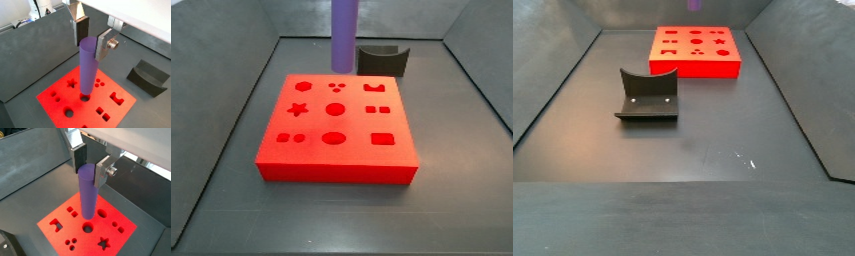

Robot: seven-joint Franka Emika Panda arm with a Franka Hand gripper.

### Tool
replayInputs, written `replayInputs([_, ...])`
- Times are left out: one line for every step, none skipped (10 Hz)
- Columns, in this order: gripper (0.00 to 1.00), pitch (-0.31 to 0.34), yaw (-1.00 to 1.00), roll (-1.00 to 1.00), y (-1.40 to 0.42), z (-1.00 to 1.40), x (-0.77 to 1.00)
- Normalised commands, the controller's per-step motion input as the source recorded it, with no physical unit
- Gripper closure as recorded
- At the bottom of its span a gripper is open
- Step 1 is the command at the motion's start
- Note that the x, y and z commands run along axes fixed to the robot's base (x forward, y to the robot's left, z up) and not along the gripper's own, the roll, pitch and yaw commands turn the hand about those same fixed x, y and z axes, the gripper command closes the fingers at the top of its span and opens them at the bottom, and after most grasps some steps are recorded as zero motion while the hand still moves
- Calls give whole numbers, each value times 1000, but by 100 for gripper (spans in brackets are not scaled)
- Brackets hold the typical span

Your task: Insert the round object.

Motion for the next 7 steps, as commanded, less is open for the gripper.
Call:
replayInputs([100, -94, -106, 114, 109, -474, -274])
replayInputs([100, -226, -71, 141, 0, -689, -331])
replayInputs([100, -239, 0, 189, -89, -666, -123])
replayInputs([100, -240, 0, 99, -51, -586, 0])
replayInputs([100, -207, 0, 34, 0, -446, 100])
replayInputs([100, -164, 0, 60, 0, -420, 46])
replayInputs([100, -123, 0, 74, 0, -334, 0])
